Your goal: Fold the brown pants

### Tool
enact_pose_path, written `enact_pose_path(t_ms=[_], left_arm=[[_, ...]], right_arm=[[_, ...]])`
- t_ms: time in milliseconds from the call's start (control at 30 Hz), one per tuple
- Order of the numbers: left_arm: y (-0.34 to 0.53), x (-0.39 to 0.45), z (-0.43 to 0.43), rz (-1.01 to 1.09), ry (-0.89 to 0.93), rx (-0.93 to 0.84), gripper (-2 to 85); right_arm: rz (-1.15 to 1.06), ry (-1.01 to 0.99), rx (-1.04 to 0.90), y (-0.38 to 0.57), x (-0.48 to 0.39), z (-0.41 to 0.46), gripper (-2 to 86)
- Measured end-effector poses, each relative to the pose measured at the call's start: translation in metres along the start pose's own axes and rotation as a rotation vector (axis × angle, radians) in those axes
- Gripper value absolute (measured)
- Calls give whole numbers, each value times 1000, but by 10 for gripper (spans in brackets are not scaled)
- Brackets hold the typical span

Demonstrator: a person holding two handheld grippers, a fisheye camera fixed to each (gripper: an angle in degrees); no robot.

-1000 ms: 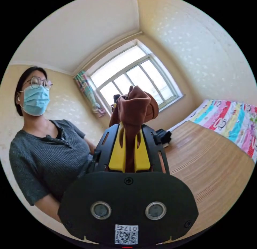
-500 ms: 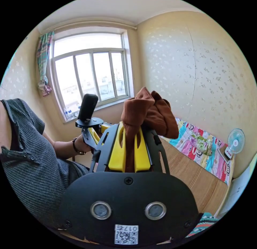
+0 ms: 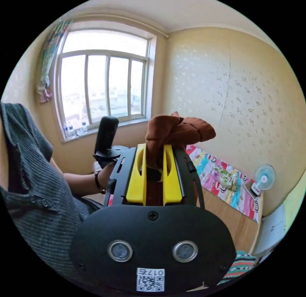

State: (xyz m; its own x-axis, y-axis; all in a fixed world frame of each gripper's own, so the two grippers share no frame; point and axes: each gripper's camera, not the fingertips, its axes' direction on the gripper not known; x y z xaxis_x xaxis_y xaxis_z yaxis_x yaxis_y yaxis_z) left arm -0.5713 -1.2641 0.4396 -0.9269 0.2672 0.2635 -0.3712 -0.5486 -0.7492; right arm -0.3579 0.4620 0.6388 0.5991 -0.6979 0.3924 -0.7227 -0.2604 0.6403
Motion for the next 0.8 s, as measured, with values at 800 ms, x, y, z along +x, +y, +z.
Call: enact_pose_path(t_ms=[800], left_arm=[[-51, 37, -21, 57, 171, -238, 60]], right_arm=[[706, -572, 148, 146, 263, -99, 26]])
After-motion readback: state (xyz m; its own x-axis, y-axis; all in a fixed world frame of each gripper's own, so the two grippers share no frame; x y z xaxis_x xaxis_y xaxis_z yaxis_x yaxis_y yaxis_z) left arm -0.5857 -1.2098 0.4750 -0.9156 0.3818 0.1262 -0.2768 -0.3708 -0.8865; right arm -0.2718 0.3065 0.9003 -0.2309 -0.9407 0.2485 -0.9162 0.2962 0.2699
